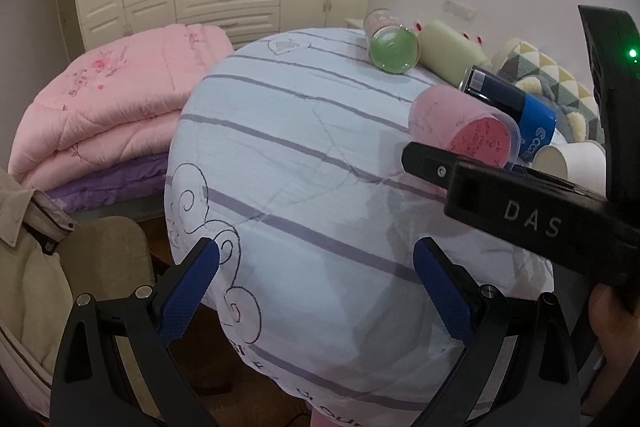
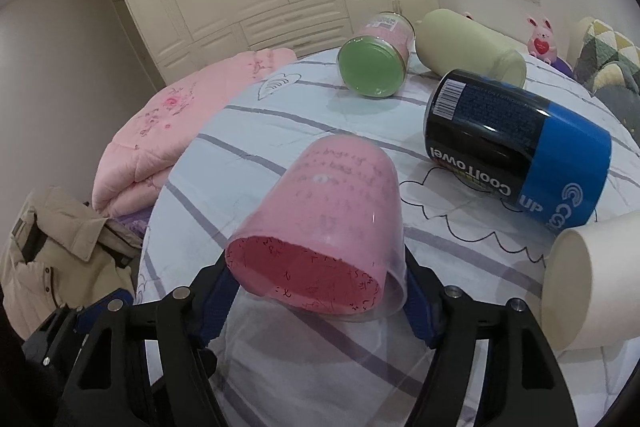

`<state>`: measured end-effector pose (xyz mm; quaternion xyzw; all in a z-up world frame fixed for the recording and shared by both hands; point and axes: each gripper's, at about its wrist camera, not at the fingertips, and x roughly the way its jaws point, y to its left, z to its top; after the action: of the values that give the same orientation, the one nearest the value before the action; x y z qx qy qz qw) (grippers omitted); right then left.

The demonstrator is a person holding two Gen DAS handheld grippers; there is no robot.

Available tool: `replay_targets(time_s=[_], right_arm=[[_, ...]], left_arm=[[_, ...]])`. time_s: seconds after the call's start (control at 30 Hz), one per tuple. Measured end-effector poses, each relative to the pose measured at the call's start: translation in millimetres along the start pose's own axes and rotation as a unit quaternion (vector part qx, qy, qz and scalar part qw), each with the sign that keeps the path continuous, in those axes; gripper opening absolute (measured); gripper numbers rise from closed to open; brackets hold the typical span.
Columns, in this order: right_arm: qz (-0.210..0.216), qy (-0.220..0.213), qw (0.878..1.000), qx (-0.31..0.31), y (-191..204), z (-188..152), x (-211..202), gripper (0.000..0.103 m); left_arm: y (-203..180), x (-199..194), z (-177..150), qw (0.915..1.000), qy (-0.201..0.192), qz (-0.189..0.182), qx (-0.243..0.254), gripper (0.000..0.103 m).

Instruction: Flip cup upright

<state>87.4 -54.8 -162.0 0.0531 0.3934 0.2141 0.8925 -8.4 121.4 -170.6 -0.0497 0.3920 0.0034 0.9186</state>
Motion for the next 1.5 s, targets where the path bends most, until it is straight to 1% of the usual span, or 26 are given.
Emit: replay_targets(time_s=[0.1,0.27,0.33,0.5,0.6,0.7,0.87,1.0,1.1,1.13,1.5], right_arm=[[0.003,-0.002,1.000,-0.003,-2,2,-7,0.073],[0.002,-0.018,1.000,-0.015,-1,9,-25,0.072],[0.005,-0.022,1.000,-0.016,-2,13,-28,0.070],[0.005,-0.011,1.000,-0.014,-10,23,-21,0.070],[0.012,-0.007,1.000,-0.005,-15,19,-20,0.070],[0.014,-0.002,1.000,-0.010,-15,14,-21,0.070],[0.021,-0.003,1.000,-0.007,-18,6,-27,0.070],[0.028,-0.010,1.000,-0.002,-21,6,-31,0.071],[0.029,-0.016,0.999,-0.002,-20,7,-35,0.074],[0.029,-0.019,0.999,-0.002,-20,7,-37,0.080],[0.032,-0.031,0.999,-0.009,-19,9,-48,0.080]], left_arm=[[-2,-2,1,1.0000,-0.003,-0.002,0.001,0.099],[-8,-6,4,0.9999,-0.009,-0.005,0.006,0.099],[-10,-7,5,0.9999,-0.011,-0.007,0.007,0.099],[-16,-7,9,0.9998,-0.015,-0.008,0.011,0.099],[-18,-7,9,0.9998,-0.013,-0.009,0.013,0.099],[-21,-6,11,0.9998,-0.011,-0.009,0.016,0.099],[-26,-3,10,0.9997,-0.007,-0.010,0.020,0.099],[-30,-4,11,0.9996,-0.007,-0.009,0.025,0.099],[-33,-7,14,0.9995,-0.011,-0.009,0.029,0.099],[-34,-8,14,0.9994,-0.013,-0.007,0.030,0.099],[-47,-17,17,0.9990,-0.022,0.003,0.038,0.099]])
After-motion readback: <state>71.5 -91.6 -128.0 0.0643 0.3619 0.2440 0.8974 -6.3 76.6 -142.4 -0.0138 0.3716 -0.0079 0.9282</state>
